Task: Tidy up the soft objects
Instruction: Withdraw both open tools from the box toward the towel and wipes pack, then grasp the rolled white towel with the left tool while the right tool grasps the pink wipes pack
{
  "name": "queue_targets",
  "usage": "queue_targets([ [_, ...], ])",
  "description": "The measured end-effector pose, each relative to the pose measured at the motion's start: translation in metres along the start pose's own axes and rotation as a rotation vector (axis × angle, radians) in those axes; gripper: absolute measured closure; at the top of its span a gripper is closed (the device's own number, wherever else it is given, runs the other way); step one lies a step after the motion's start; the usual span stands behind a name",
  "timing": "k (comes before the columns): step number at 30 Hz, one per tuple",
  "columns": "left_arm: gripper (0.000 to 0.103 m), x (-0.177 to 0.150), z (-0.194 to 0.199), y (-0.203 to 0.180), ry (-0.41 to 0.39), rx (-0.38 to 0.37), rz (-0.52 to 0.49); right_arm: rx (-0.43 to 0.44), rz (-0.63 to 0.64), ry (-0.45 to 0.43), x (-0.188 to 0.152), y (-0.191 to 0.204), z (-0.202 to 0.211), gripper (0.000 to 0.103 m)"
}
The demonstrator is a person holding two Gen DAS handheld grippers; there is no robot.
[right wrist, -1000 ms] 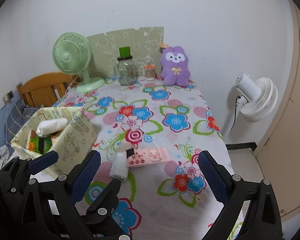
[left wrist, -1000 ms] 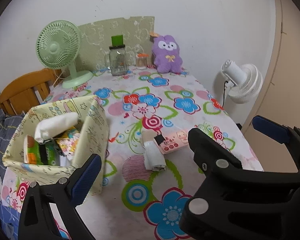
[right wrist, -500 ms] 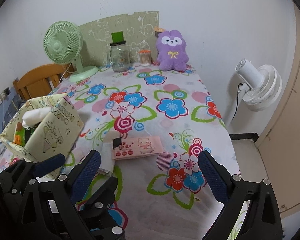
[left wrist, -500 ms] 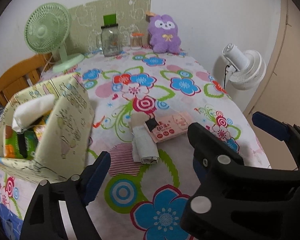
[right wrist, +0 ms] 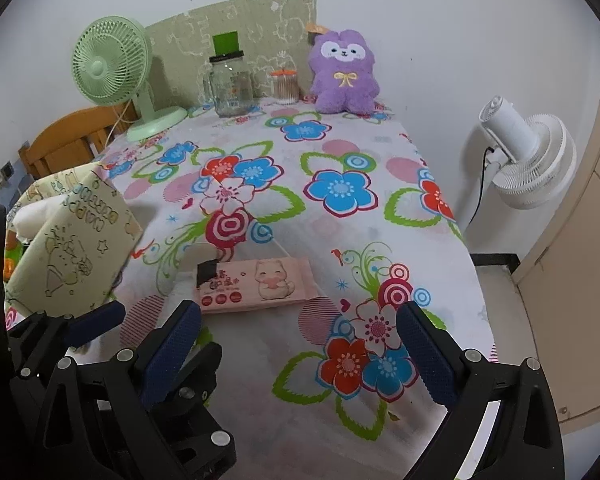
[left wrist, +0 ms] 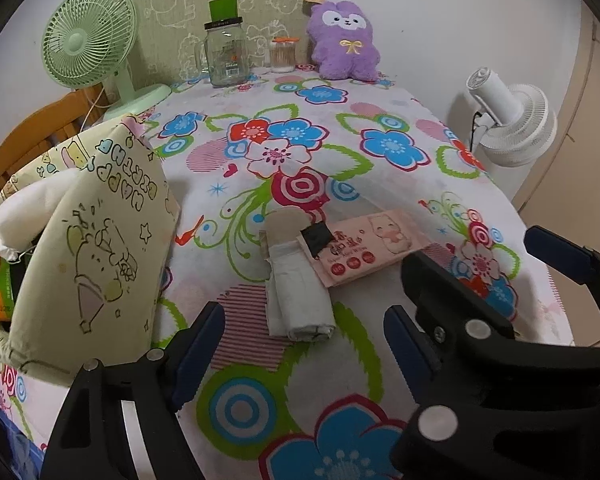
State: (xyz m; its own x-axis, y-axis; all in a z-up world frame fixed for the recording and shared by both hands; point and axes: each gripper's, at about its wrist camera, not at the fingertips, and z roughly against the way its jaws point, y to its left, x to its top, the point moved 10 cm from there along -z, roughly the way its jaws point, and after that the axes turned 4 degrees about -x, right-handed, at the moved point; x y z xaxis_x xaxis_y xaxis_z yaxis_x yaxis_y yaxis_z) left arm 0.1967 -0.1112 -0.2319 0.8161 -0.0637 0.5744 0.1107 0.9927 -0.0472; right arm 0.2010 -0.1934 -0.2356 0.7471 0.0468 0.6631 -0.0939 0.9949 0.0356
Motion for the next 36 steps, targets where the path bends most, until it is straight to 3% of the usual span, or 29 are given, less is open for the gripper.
queue_targets([
  [24,0.02,0.02,-0.035,0.022,0.009,0.088,0.045,0.029,-0.03,0.061,0.008,-0.004,-0.035,0.004],
  [29,0.021,0.018,-0.034,0.024,0.029,0.085,0.04,0.057,0.033,0.055,0.015,0.008,-0.041,0.004],
  [36,0.03,0.015,-0.032,0.023,0.044,0.058,0.046,0.106,0.149,0.048,0.024,0.031,-0.056,0.004],
])
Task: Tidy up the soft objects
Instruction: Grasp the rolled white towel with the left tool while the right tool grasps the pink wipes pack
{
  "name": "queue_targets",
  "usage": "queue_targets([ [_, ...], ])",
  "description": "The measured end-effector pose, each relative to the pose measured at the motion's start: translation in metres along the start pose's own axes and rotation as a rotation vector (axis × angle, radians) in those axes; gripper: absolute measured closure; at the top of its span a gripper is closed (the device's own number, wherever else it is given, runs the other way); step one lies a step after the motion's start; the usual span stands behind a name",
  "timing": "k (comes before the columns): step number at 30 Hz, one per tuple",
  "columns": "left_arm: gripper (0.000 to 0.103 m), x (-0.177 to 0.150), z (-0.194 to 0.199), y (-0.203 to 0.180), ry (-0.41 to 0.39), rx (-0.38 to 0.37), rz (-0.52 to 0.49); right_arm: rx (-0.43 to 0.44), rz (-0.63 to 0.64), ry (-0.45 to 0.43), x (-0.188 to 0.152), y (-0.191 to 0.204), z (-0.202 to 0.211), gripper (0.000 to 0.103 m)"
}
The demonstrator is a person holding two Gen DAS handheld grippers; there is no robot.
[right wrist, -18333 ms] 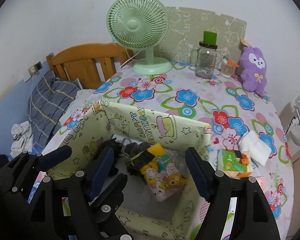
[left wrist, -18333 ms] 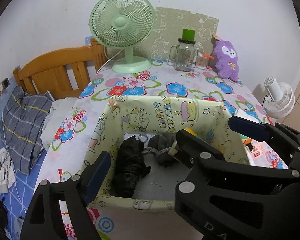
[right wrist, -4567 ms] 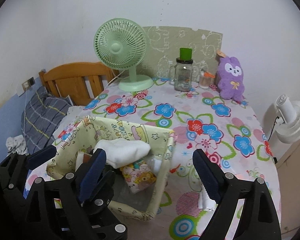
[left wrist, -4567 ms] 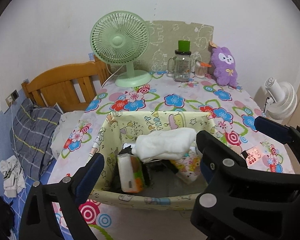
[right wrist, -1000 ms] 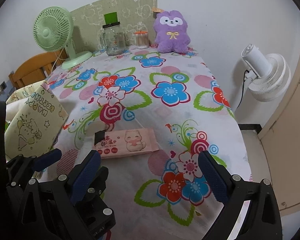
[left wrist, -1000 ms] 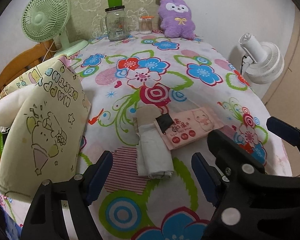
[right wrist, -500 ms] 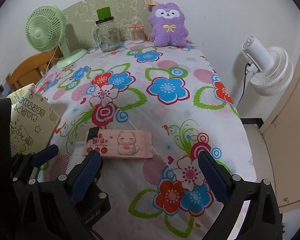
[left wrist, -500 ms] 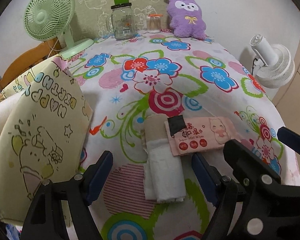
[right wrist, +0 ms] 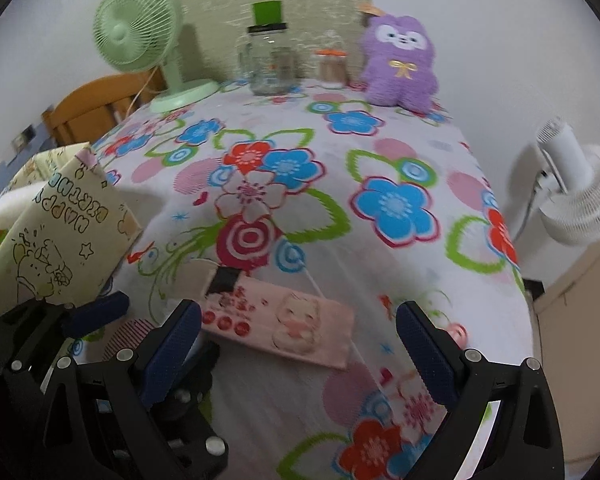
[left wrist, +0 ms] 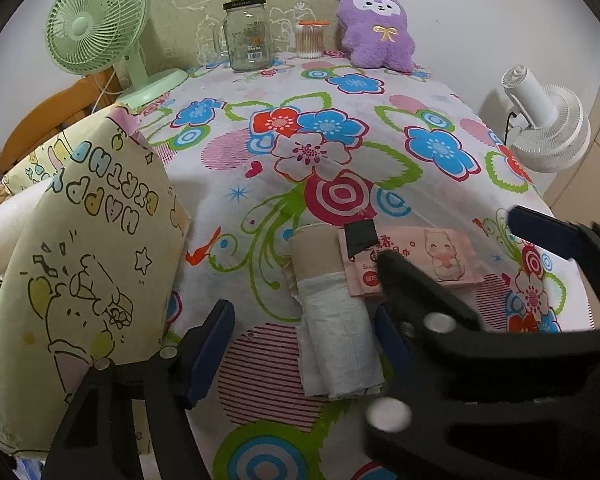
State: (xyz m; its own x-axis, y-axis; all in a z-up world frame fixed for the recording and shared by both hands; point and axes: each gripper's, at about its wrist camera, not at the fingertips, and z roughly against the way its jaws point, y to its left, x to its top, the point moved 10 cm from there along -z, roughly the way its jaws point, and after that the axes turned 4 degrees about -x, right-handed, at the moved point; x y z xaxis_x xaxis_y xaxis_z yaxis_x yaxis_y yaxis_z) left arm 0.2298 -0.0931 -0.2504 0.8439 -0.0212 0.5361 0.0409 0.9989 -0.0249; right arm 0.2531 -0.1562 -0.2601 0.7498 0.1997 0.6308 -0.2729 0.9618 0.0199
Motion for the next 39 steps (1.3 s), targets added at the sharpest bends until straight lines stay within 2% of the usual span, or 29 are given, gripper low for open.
queue_targets([
  [3,0.035,0.0,0.001,-0.003,-0.003,-0.013,-0.004,0.022,0.033,0.011,0.004,0.007,-0.009,0.004],
  [7,0.035,0.001,-0.001,-0.003,-0.005,-0.024,0.005,0.057,0.052,0.033,0.005,0.014,-0.019,0.004],
  [11,0.035,0.002,-0.001,-0.003,-0.009,-0.026,0.003,0.11,0.021,0.098,-0.002,0.018,-0.029,0.006],
  [23,0.035,-0.004,0.004,-0.004,-0.024,-0.008,-0.026,0.104,-0.008,0.125,-0.014,0.014,-0.018,0.013],
  [26,0.042,-0.007,0.006,-0.006,-0.025,-0.034,-0.035,0.099,-0.023,0.127,-0.018,0.012,-0.014,0.013],
  [28,0.052,-0.01,0.009,-0.012,-0.028,-0.059,-0.053,0.098,-0.025,0.127,-0.021,0.012,-0.01,0.013],
  [34,0.069,-0.015,0.014,-0.021,-0.023,-0.107,-0.071,0.097,-0.04,0.118,-0.027,0.012,-0.001,0.013],
  [39,0.075,-0.018,0.017,-0.02,-0.023,-0.107,-0.071,0.068,-0.076,0.104,-0.03,0.006,0.006,0.013],
])
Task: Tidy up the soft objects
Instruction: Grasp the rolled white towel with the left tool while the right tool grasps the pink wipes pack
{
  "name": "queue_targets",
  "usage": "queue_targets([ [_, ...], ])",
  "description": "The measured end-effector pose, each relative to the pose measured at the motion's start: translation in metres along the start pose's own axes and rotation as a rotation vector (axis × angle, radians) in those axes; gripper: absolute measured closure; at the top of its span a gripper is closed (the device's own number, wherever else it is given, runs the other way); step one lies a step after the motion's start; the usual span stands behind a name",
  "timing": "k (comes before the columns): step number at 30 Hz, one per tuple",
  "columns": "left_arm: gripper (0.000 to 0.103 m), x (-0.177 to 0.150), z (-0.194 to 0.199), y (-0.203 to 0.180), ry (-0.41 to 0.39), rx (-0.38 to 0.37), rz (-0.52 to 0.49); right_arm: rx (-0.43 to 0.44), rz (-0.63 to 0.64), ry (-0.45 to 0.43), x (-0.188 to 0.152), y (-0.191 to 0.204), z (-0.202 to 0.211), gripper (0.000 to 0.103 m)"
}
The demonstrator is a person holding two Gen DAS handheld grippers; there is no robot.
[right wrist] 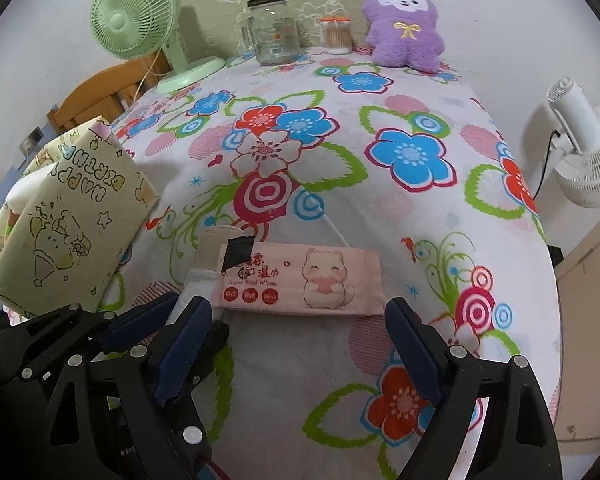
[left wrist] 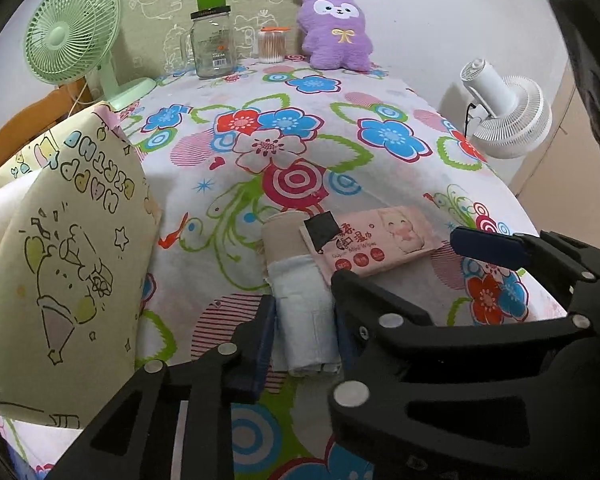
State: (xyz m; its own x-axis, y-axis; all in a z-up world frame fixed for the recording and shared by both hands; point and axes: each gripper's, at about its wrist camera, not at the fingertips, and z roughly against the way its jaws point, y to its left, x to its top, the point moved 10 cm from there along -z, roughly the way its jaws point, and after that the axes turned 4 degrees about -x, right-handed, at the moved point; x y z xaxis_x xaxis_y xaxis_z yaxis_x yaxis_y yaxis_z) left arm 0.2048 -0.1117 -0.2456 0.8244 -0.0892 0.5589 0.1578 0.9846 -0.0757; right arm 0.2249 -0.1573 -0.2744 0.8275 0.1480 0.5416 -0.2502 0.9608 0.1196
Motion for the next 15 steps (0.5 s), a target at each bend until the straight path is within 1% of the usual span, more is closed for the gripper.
queue_targets([
  [4,0.079,-0.002,0.001,0.001,0.0,0.007,-0.002,-0.01,0.004,-0.008,-0.002,0.001,0.005,0.013],
  [9,0.08,-0.006,0.006,0.007,0.004,0.024,0.016,-0.026,0.023,-0.019,-0.003,0.001,0.012,0.013],
  [15,0.08,-0.018,0.016,0.007,0.015,0.019,0.015,-0.029,0.03,-0.036,-0.006,0.002,0.022,0.013],
])
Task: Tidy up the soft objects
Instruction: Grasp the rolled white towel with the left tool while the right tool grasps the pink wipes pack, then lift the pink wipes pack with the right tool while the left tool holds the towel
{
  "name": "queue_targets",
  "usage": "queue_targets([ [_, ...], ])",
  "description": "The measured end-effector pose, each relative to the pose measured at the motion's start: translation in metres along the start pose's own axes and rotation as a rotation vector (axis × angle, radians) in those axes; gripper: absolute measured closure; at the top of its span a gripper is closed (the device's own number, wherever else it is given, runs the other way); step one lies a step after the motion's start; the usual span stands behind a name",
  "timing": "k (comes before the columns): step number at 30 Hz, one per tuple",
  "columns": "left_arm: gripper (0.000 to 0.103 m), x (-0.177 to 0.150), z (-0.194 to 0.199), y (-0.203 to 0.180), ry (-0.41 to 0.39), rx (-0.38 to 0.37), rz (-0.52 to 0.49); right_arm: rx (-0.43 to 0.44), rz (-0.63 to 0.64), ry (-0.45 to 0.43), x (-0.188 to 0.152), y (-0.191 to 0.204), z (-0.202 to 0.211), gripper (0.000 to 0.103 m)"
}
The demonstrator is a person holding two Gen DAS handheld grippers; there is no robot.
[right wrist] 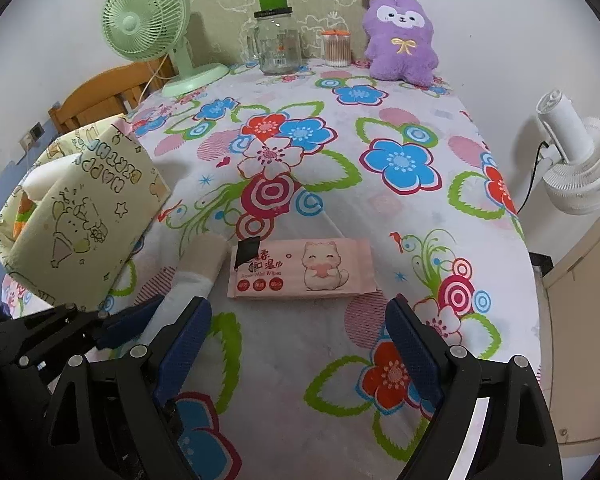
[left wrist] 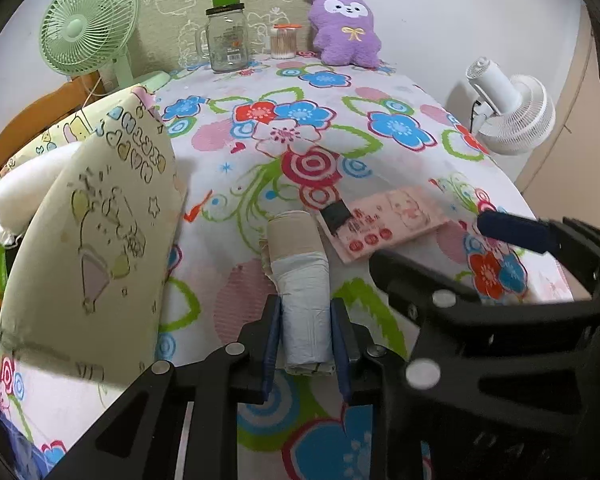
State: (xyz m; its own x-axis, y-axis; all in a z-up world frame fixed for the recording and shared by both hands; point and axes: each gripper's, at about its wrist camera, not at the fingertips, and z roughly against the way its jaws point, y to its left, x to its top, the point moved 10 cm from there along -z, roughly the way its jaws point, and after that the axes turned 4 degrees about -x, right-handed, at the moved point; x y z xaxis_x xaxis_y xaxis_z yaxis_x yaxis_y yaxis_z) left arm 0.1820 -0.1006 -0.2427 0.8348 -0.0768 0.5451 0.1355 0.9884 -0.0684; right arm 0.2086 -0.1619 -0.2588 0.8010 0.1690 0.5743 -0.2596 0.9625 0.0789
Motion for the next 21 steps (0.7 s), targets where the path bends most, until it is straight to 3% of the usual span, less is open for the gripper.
queue_targets([
  [13,0.08,-0.021,0.025,-0.031,-0.009,-0.068,-0.05,-0.02,-0.021,-0.026,-0.02,-0.005,0.025,0.013],
  [21,0.08,-0.017,0.007,-0.031,0.021,-0.056,-0.042,-0.028,-0.038,-0.014,-0.028,-0.012,0.024,0.013],
])
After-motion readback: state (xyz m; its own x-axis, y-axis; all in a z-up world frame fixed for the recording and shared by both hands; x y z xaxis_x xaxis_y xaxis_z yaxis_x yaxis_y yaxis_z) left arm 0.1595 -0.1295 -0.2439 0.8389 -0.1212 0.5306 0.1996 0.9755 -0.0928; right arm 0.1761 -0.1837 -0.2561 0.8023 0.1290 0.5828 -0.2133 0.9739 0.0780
